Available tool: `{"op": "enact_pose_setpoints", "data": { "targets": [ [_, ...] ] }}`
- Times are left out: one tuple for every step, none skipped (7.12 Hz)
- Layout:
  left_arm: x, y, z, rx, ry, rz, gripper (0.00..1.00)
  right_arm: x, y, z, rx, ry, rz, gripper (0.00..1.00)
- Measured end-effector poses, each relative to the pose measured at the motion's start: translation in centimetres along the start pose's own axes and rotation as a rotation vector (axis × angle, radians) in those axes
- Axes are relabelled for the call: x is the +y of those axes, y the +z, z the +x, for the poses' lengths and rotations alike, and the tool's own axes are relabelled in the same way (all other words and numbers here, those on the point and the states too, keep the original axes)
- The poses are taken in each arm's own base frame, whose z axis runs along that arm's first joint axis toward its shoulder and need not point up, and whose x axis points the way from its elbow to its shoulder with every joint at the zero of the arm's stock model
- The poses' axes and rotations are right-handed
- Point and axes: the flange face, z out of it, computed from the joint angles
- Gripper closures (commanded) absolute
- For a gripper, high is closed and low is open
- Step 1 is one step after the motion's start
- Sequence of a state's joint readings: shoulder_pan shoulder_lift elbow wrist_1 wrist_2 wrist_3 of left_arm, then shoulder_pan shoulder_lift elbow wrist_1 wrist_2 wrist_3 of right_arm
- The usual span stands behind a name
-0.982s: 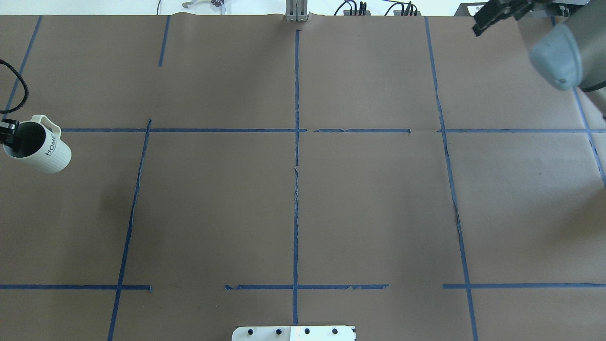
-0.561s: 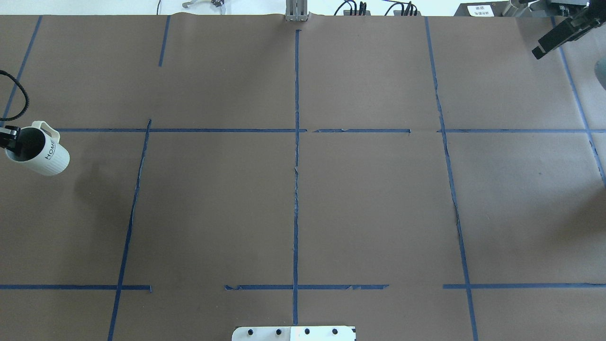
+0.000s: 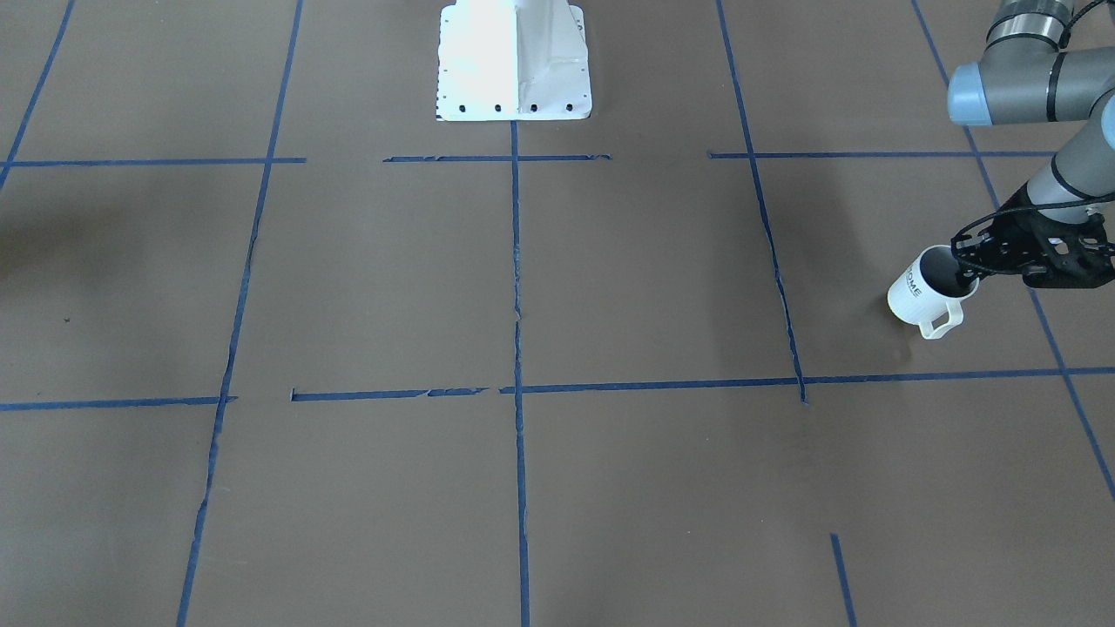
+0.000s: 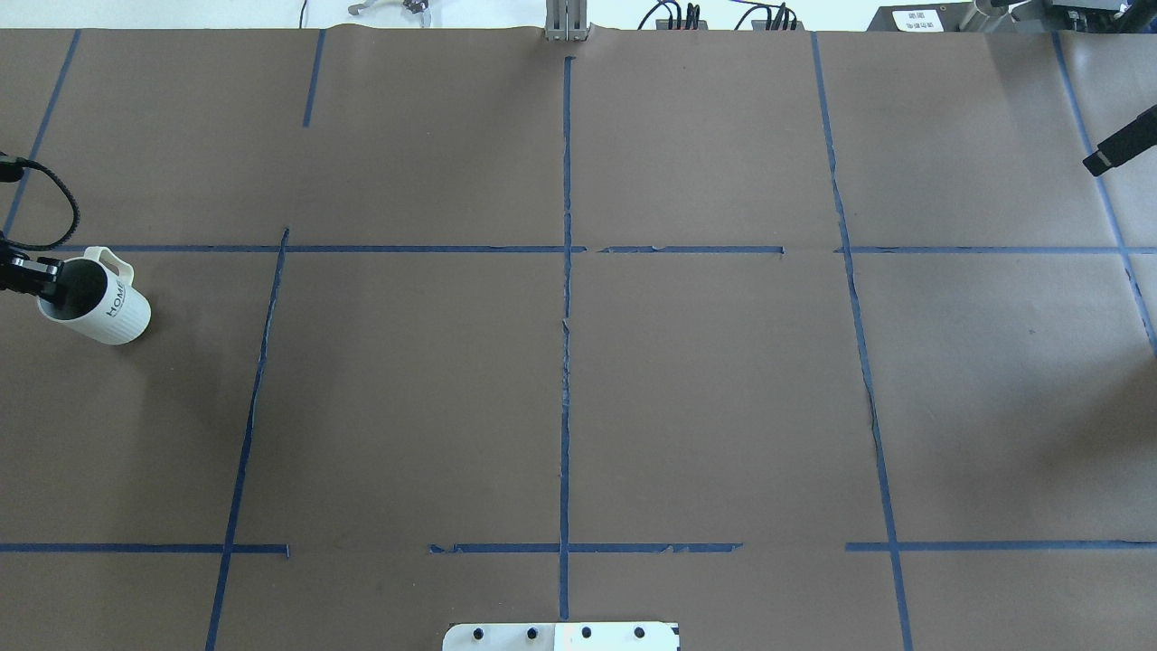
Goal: Left arm hands cup to right arm to dump lemon
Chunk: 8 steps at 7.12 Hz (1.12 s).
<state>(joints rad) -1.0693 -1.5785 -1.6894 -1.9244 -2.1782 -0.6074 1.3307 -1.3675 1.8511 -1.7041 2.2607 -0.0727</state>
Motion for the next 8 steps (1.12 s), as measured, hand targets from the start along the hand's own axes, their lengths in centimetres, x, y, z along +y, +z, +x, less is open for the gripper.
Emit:
{"op": "enact_pose_setpoints", "data": {
  "targets": [
    [0.2,0.4,0.5,0.003,0.011,-0.007,0.01,1.3,0.9,0.7,0.002,0.02,-0.02,0.0],
    [0.5,0.5,0.9,0.014,0.028,-0.015,0.0,2.7,1.8,1.4,0.001,0.043,-0.041,0.0],
    [0.7,0.3,1.0,0.04,0.06,-0.028,0.0,3.5,2.4,1.9,-0.001,0.057,-0.057,0.0],
    [0.6,-0.6,0.2,0.058,0.088,-0.032,0.0,4.2,2.9,2.2,-0.001,0.064,-0.069,0.0],
    [-0.2,-2.4,-2.3,0.048,0.108,-0.022,0.0,5.0,3.4,2.6,-0.002,0.072,-0.081,0.0],
    [-0.9,-4.5,-5.8,0.021,0.139,-0.024,0.0,5.8,3.8,3.1,-0.001,0.083,-0.092,0.0],
    [-1.1,-6.8,-9.9,-0.007,0.171,-0.037,0.0,6.9,4.0,3.7,0.001,0.098,-0.102,0.0],
    [-0.6,-9.3,-14.3,-0.016,0.155,-0.057,0.0,8.1,4.1,4.7,0.003,0.124,-0.11,0.0]
  ]
}}
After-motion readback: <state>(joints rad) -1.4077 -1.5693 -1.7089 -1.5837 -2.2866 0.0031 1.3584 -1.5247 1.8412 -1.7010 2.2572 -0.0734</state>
